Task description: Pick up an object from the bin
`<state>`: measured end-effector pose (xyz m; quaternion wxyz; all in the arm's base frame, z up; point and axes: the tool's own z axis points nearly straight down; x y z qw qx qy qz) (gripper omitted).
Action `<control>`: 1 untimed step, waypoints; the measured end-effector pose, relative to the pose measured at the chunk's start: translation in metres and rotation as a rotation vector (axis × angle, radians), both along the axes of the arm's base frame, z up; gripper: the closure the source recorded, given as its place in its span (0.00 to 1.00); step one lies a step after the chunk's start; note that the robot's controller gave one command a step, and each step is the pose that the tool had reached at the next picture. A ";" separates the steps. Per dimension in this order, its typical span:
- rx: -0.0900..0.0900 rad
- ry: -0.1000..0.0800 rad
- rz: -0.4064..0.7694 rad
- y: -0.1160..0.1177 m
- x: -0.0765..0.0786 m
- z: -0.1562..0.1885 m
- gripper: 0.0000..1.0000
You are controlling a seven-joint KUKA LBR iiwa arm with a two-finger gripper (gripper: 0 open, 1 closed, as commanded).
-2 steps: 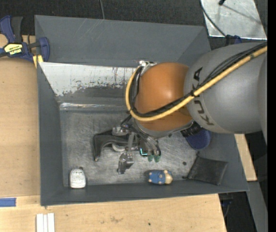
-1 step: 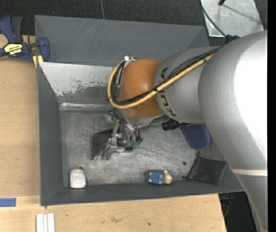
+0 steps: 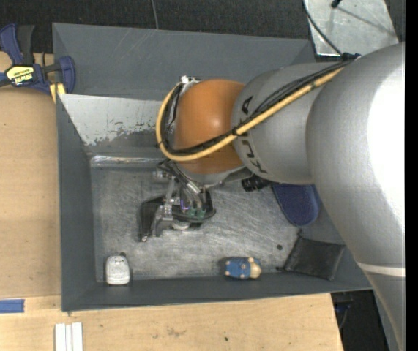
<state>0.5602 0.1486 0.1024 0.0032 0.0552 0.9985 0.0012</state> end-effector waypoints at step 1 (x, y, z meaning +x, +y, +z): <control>0.000 0.001 -0.161 -0.013 0.001 0.005 0.00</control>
Offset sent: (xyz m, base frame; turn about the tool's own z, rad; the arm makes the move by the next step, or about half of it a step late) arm -0.0007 -0.0117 0.0042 0.1618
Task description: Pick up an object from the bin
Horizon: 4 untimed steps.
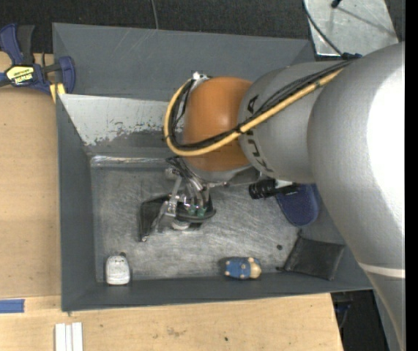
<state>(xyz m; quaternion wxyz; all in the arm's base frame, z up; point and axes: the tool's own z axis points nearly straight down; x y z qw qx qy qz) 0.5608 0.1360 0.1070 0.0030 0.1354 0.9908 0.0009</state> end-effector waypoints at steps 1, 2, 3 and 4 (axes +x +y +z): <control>0.000 0.001 -0.091 0.010 -0.009 -0.034 0.00; -0.003 -0.008 0.207 0.032 -0.005 -0.033 0.00; 0.000 -0.018 0.206 0.033 -0.002 -0.030 1.00; -0.002 0.000 0.205 0.032 0.000 0.049 1.00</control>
Offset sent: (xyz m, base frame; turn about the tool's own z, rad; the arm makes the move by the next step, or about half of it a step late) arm -0.0111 0.0105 -0.0370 0.0918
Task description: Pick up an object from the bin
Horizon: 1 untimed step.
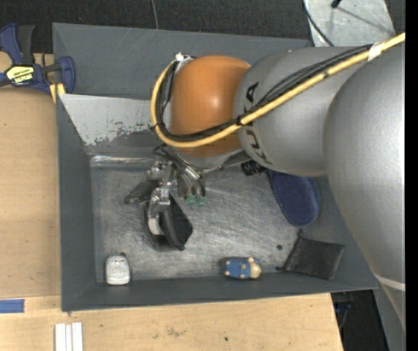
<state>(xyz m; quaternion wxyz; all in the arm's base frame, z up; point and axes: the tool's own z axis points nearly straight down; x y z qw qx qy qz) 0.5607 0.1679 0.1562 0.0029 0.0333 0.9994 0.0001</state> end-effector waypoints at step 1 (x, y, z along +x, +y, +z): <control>0.000 0.006 -0.001 -0.001 0.000 0.026 1.00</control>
Offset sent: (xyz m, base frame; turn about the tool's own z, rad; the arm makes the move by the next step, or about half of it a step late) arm -0.0001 0.0000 0.0271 0.0000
